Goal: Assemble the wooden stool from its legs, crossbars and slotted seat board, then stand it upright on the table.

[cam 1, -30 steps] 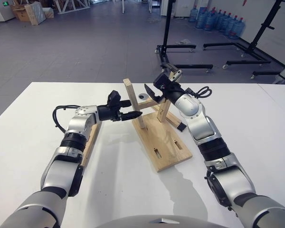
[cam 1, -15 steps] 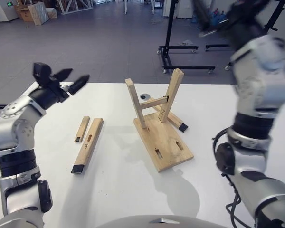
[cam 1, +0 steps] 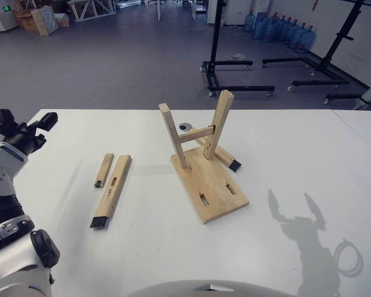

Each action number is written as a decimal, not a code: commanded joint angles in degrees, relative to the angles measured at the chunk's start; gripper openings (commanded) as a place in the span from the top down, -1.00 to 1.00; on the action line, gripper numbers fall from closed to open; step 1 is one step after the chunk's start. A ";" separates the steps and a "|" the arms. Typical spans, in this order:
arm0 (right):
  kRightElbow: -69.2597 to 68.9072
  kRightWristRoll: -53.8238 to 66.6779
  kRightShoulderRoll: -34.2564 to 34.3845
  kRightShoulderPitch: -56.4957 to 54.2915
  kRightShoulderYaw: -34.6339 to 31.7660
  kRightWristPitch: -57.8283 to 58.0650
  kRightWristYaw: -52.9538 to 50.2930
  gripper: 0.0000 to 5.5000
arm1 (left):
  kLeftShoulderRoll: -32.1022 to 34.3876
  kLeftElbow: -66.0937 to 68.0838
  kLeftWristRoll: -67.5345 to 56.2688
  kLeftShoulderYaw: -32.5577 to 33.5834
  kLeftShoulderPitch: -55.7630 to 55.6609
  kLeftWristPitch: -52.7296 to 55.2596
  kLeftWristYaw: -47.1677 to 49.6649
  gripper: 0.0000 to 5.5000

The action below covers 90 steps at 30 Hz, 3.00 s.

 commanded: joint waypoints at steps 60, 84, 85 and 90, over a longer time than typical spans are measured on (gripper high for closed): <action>60.72 -16.60 28.72 -10.60 41.02 -45.18 1.59 0.26 | -11.97 1.54 1.49 -8.09 3.84 -11.99 2.02 -0.60; 46.33 -80.11 15.25 3.83 73.22 -43.68 -44.62 0.26 | -12.49 2.47 1.84 -9.95 2.57 -13.81 2.19 -0.60; 46.88 -80.24 15.23 4.22 73.66 -43.95 -45.80 0.26 | -12.47 2.45 1.88 -10.06 2.58 -13.82 2.15 -0.60; 45.66 -80.97 14.10 5.24 74.77 -44.71 -49.45 -0.20 | -12.61 2.86 2.01 -10.52 2.44 -14.10 2.07 -0.60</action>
